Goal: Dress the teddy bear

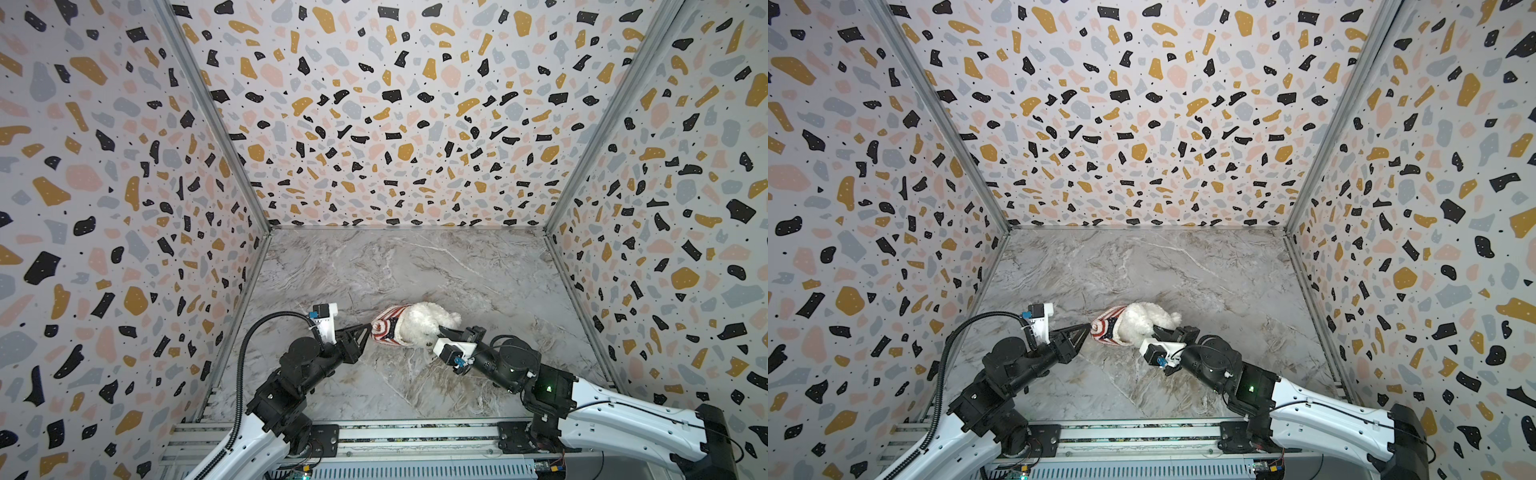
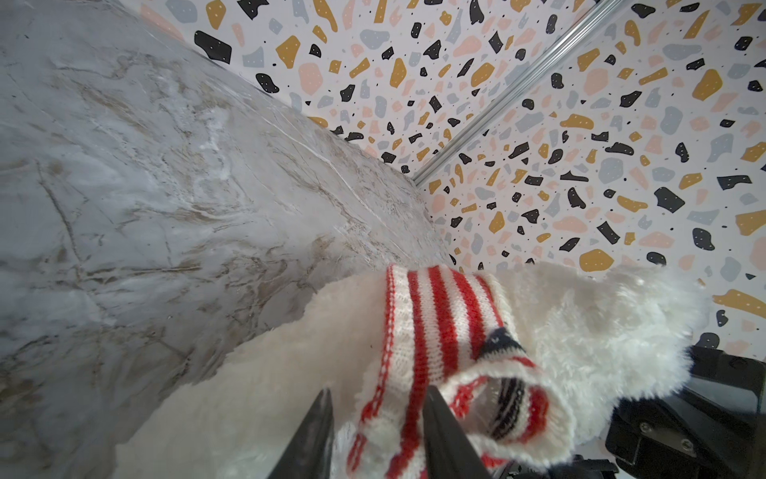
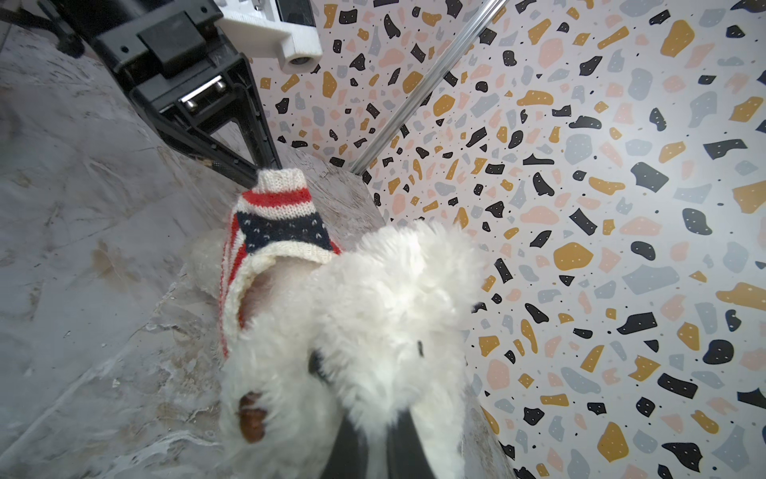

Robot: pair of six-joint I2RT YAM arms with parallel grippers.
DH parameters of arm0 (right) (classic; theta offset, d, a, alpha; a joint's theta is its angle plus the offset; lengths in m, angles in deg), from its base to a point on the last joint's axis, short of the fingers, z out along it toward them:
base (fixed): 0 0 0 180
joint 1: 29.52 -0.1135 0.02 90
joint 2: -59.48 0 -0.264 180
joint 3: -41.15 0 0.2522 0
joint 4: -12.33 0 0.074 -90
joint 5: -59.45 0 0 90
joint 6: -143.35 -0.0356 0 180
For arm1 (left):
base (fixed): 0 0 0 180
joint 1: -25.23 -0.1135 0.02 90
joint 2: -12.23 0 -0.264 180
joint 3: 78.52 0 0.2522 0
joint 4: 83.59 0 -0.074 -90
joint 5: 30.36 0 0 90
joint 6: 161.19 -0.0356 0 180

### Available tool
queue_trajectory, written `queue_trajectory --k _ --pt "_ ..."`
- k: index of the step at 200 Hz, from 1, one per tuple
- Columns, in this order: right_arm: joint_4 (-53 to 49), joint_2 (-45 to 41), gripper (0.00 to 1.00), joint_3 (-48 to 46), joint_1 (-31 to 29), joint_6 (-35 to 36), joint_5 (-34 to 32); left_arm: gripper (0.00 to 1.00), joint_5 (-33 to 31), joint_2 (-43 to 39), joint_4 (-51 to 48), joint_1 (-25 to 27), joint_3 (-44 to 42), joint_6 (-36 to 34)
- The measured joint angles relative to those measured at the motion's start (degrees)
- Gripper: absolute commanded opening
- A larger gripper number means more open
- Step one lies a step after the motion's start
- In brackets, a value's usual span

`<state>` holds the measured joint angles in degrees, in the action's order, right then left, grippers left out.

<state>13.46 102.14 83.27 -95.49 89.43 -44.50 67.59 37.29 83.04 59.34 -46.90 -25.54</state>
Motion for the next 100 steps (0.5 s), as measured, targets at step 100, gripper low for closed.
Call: queue_trajectory --k 100 --pt "-0.79 -1.33 0.00 -0.90 0.00 -0.42 -0.68 0.35 0.15 -2.27 -0.33 -0.02 -0.81 0.90"
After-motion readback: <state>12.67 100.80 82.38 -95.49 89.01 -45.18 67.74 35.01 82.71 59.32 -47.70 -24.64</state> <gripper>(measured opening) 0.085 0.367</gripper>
